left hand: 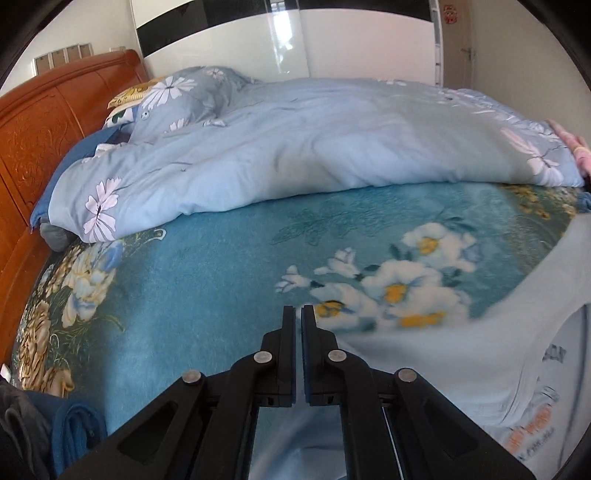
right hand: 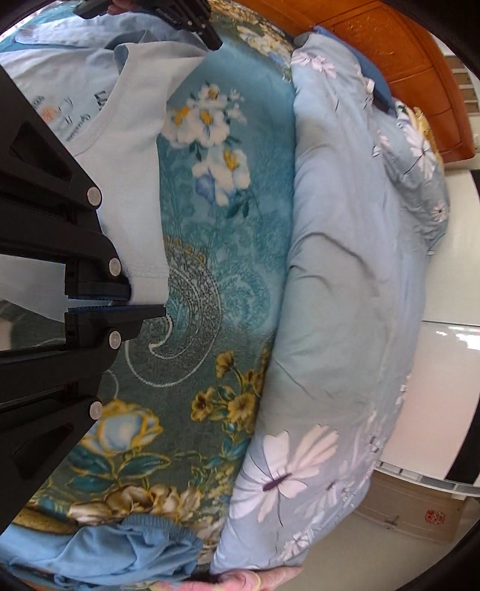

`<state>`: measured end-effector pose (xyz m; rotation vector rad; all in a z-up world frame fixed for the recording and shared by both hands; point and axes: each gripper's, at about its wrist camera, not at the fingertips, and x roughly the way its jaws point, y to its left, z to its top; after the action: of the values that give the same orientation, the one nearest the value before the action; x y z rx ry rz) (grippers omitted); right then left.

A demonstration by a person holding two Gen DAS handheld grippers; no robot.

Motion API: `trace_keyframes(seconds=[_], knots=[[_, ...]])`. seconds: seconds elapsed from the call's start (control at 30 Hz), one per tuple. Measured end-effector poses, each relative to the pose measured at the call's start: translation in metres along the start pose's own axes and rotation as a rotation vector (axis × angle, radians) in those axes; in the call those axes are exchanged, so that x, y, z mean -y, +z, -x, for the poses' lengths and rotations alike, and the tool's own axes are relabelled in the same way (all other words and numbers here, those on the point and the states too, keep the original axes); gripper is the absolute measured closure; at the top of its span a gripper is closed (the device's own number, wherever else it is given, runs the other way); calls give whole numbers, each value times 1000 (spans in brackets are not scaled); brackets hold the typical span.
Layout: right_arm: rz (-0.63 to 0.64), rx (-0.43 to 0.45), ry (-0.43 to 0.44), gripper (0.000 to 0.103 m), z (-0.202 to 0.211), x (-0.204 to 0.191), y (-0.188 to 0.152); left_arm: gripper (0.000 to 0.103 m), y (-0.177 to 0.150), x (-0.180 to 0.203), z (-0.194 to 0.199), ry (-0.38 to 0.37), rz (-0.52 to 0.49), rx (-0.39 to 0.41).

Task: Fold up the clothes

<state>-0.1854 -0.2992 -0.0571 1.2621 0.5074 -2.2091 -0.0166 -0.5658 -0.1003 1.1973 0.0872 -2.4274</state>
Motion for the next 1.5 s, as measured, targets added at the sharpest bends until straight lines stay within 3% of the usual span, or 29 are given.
trace_keyframes(seconds=[0.1,0.23,0.47,0.53,0.6,0.77,0.93,1.03,1.13,1.37,1.5], knots=[[-11,-49,8,101,-33,2,-2,100,1,-6,-17,9,13,-19],[-15,-69,19,101,-52,6,-8,100,-3,-11,-17,-64,38,-12],[24,-73,26,97,-38,10,-12,100,-19,-5,11,-157,-14,11],[45,-74,23,87,-26,11,-16,92,-23,-3,21,-179,-28,16],[75,-71,25,58,-15,11,-21,61,-27,0,32,-182,-56,30],[149,-22,86,50,14,6,-37,31,-36,15,55,-263,-175,62],[320,-13,97,47,15,-32,-46,31,-53,56,50,-261,-397,1],[353,-33,105,47,5,-48,-50,31,-64,75,45,-306,-469,-15],[390,-64,91,47,-10,-58,-53,31,-72,88,39,-279,-567,-13],[500,-56,110,47,-6,-57,-53,31,-72,80,31,-252,-707,-27],[594,-86,36,47,-13,-51,-49,31,-67,81,21,-214,-779,-33]])
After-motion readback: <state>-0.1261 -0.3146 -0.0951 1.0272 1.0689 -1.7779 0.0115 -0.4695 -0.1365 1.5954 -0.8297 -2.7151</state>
